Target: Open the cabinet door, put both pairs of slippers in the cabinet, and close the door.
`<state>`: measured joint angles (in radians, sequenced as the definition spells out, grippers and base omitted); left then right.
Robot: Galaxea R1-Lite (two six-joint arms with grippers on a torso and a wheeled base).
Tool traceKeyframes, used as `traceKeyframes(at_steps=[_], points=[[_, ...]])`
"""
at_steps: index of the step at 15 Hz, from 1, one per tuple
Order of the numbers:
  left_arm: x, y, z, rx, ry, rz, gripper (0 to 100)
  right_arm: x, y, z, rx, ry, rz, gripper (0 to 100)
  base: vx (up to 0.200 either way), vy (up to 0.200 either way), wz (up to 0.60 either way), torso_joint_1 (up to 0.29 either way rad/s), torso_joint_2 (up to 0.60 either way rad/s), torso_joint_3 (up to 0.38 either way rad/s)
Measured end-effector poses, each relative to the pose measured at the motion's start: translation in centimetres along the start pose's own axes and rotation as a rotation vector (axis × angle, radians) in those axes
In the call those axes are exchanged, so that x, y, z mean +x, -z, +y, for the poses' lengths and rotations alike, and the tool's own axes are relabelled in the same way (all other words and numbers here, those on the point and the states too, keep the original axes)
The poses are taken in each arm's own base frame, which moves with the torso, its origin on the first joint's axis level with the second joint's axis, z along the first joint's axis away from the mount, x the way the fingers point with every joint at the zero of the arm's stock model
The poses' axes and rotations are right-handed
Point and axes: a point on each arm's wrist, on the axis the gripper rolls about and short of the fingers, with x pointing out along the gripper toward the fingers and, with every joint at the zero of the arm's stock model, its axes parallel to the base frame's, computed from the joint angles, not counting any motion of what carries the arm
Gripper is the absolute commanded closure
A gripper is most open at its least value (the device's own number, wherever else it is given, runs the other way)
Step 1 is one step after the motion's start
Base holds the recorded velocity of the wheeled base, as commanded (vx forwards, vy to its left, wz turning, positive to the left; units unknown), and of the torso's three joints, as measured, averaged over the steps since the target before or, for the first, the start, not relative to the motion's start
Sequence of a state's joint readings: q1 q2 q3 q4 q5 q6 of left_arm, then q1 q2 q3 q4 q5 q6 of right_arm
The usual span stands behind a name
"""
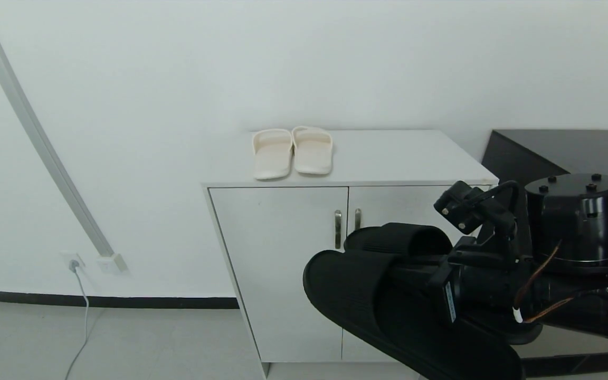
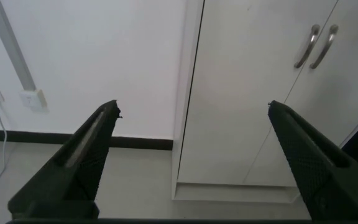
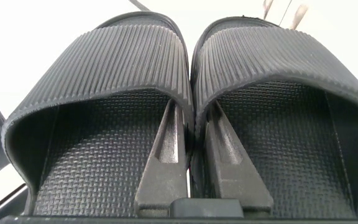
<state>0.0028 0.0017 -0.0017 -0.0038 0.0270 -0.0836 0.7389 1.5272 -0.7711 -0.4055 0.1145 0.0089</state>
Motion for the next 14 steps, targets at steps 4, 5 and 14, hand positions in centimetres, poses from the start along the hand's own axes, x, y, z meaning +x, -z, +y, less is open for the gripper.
traceKeyframes(at_steps=[4,5,14], points=[[0.0,0.0,0.0,0.0,0.0,0.0,0,-0.01,0.1,0.0,-0.001,0.0,0.003,100,0.0,0.0,0.0,-0.173,0.5,0.317],[0.0,0.0,0.0,0.0,0.0,0.0,0,-0.01,0.16,0.01,-0.001,0.0,0.005,100,0.0,0.0,0.0,-0.149,0.49,0.315],[0.0,0.0,0.0,0.008,0.002,0.0,0,0.01,0.65,0.03,-0.005,0.0,0.012,100,0.0,0.0,0.0,-0.106,0.46,0.349]])
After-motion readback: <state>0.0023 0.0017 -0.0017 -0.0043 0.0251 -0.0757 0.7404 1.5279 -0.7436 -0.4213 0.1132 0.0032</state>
